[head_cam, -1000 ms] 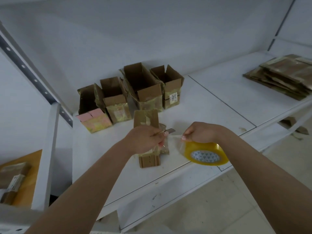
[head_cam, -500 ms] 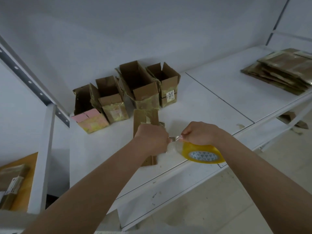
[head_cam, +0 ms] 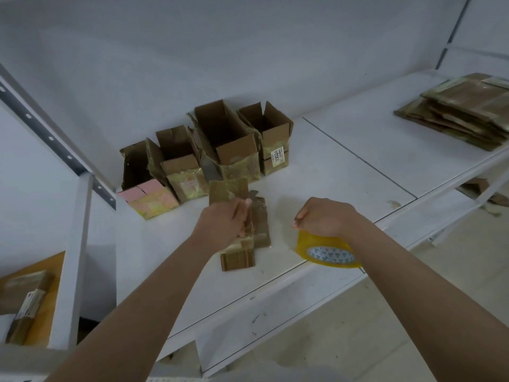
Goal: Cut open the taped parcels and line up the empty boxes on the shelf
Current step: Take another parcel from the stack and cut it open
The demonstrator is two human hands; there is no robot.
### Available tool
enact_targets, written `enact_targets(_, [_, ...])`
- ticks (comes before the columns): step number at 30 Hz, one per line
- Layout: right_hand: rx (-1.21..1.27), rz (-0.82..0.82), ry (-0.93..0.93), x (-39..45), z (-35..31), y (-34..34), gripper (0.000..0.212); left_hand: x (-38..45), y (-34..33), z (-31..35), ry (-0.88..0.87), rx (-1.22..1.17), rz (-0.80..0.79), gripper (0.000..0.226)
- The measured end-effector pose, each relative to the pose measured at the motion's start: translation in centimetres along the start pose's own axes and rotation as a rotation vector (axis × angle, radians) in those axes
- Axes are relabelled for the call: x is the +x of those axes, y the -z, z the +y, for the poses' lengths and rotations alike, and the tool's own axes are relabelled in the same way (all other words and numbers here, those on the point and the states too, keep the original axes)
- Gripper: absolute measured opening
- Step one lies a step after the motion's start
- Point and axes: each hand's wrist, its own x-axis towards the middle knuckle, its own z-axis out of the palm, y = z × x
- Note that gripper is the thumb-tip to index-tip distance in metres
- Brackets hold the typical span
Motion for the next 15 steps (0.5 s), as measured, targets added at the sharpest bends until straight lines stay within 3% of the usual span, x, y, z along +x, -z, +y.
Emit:
enact_targets(4, [0.105,0.044,-0.082,0.2,0.5,0.9,0.037,-0.1,-0.8,-1.5,0.092,0.041,0.101,0.034])
enact_targets(10, [0.045,0.060,-0.076,0.5,-0.1,0.3,0.037,-0.3,-2.0,0.5,0.202,0.109,0.123,0.026])
enact_targets(15, [0.100,0.084,-0.093,0.0,0.2,0.3,0.036,-0.3,-2.8,2.1,0.277,0.203,0.043,0.050])
